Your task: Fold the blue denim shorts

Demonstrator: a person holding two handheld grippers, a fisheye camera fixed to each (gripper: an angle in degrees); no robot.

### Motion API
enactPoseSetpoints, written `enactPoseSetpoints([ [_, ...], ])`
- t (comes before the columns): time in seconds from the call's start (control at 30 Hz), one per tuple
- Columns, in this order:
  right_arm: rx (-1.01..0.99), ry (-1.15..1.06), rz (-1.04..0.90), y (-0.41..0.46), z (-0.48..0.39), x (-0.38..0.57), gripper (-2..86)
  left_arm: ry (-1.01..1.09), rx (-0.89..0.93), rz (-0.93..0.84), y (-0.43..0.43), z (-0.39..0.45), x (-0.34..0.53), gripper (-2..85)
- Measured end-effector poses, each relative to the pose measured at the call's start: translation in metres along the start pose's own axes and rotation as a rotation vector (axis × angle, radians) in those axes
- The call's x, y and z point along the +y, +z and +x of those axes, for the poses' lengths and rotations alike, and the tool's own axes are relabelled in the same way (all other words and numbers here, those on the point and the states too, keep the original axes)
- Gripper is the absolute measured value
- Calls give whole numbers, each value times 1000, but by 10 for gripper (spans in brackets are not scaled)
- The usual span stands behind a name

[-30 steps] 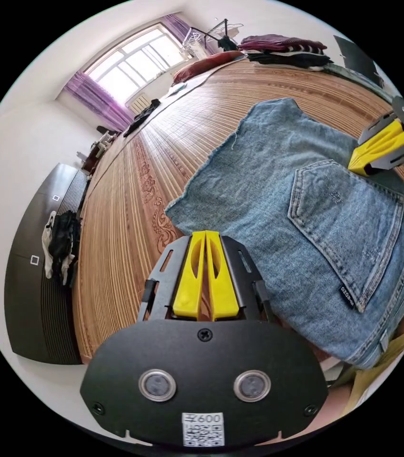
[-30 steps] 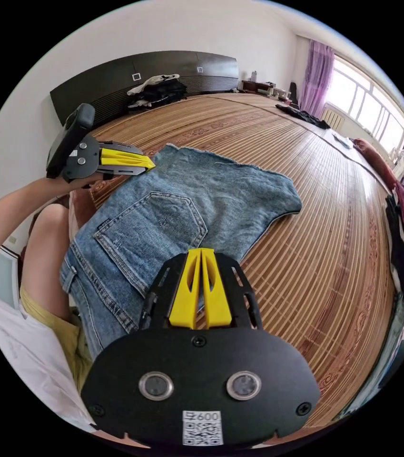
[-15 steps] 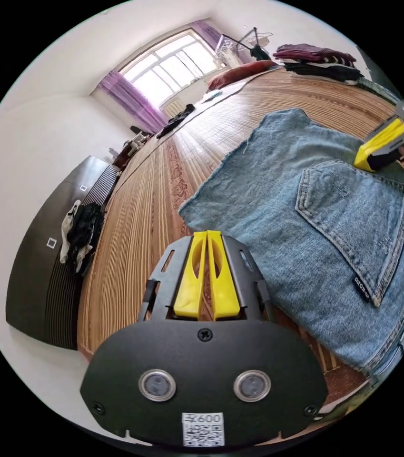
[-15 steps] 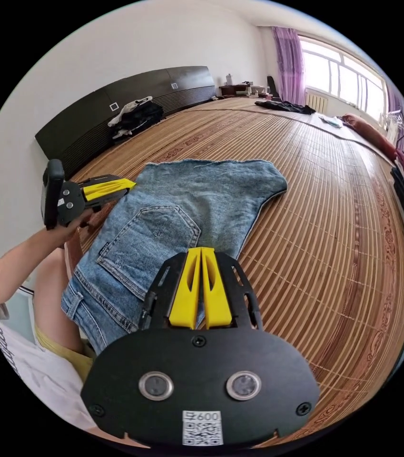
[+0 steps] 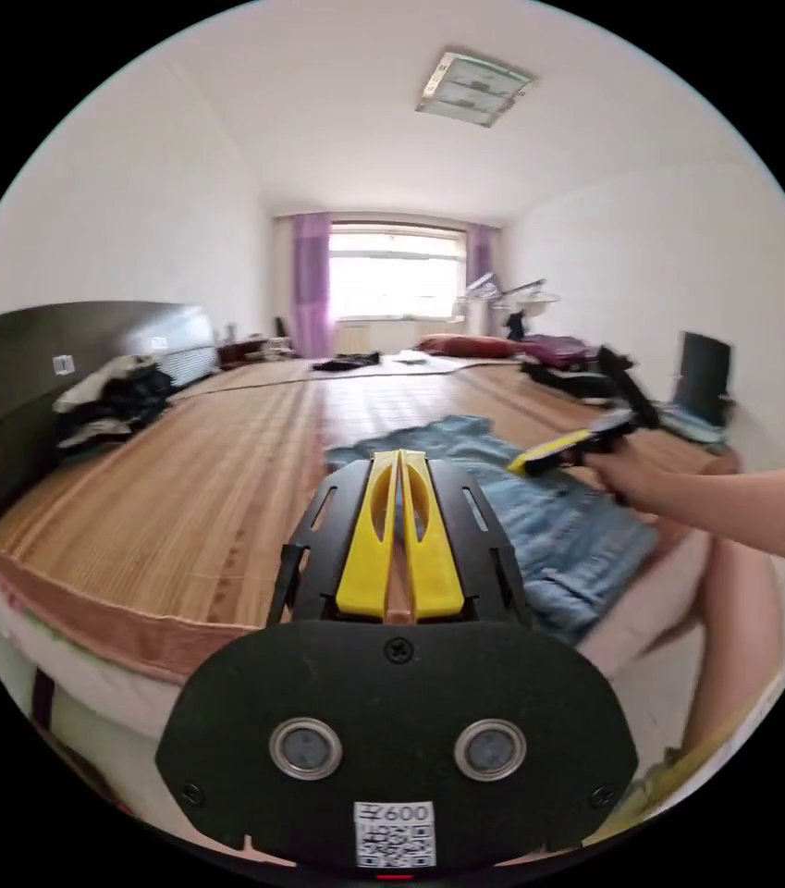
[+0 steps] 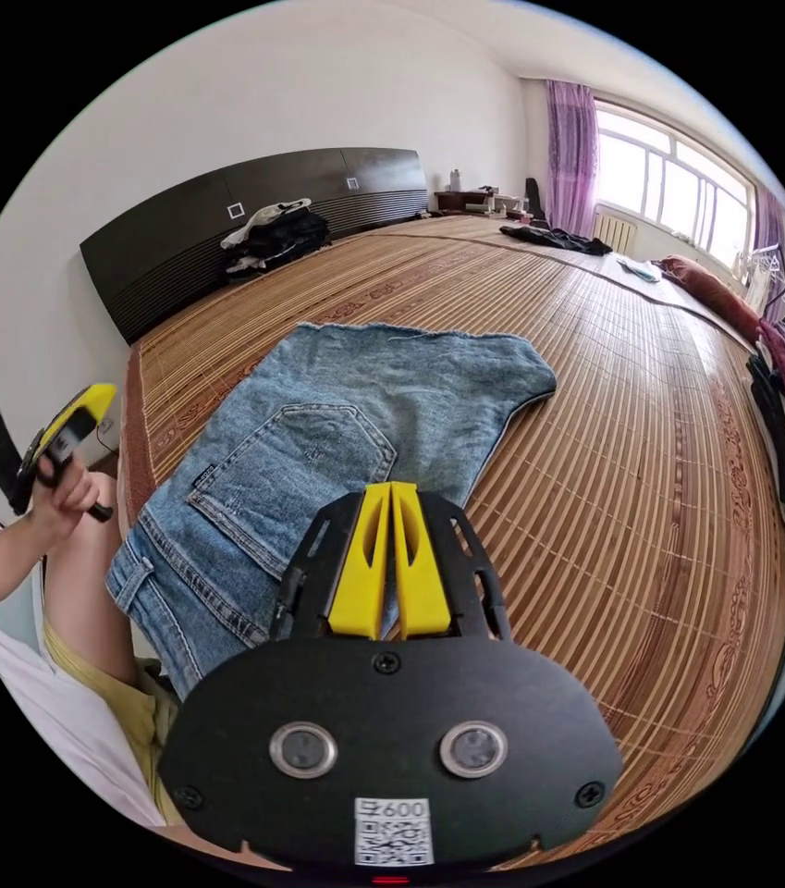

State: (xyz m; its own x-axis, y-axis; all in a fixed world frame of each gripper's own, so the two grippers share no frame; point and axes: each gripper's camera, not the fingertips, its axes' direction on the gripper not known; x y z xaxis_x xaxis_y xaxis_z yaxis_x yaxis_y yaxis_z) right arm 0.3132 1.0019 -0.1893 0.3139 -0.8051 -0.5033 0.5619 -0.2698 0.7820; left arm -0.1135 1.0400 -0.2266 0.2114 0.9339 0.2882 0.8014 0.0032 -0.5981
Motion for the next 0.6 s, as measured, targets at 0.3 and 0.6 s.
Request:
enactPoseSetpoints([
  [0.3,-21,111,5,-96,-7,-56,-8,-88,93,-292,11,-34,78,2],
  [0.6,-191,314,275,-298,5,-27,1,-56,67,-245,-24,-89,116,2],
])
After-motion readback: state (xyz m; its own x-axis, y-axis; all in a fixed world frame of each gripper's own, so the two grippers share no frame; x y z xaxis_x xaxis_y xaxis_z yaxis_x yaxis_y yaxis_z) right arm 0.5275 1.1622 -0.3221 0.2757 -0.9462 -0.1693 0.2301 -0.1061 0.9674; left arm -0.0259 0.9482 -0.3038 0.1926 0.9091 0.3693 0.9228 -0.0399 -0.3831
